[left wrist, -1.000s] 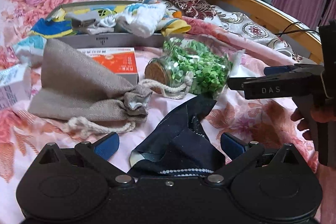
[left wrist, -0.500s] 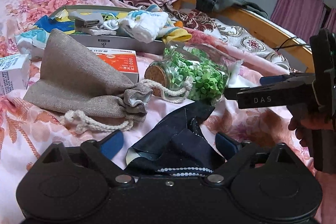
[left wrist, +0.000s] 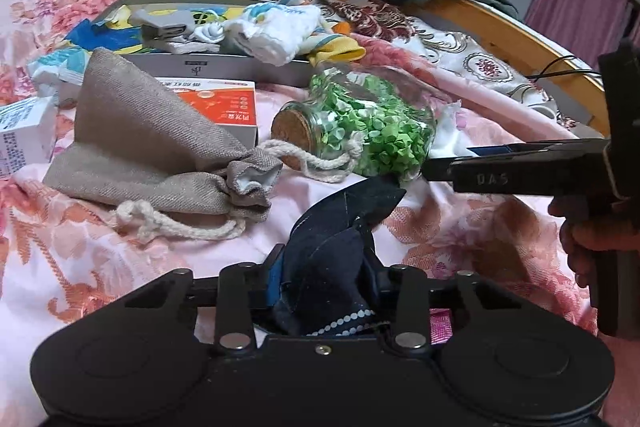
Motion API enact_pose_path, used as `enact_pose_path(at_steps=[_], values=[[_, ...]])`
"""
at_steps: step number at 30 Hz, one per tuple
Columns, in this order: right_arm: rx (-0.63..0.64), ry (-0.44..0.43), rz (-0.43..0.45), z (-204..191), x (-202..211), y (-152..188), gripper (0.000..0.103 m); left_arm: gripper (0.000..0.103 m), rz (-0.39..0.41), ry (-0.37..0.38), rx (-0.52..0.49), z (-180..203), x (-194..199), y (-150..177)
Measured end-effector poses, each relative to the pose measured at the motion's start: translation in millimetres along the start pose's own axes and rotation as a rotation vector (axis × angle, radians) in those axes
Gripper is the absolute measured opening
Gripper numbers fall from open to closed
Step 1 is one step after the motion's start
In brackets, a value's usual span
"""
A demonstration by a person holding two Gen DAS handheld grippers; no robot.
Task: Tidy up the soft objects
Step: 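Close left tool on navy cloth while right tool grasps white tissue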
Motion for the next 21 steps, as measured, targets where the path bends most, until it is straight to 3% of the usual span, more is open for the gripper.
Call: enact_pose_path(at_steps=[6,9,14,21], values=[[-0.013,0.005,-0.030,1.1,-1.5,4.0,0.023,0.016,-0.010,-0.028,0.019,-0.9,7.7,0.9],[-0.023,0.009,-0.036,3.9,-0.6,6.0,0.017,0.011,-0.015,-0.028,0.037,-0.6,13.3,1.2],[-0.060,-0.015,-0.038,8.5,2.1,10.2,0.012,0.008,-0.012,-0.029,0.056,4.1,23.6,3.3],[-0.081,-0.121,-0.041,3.2,6.3,12.1,0.011,0.008,0.016,-0.010,0.063,18.8,49.3,15.5]])
Point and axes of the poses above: each gripper's, at about its wrist camera, not at the fingertips, and x roughly against the way its jaws point, z to its right, y to its underside, the point moved 8 cm from there along -x, roughly the way its jaws point, and after that the axes turned 7 degrees about -z, right-handed, at the moved point
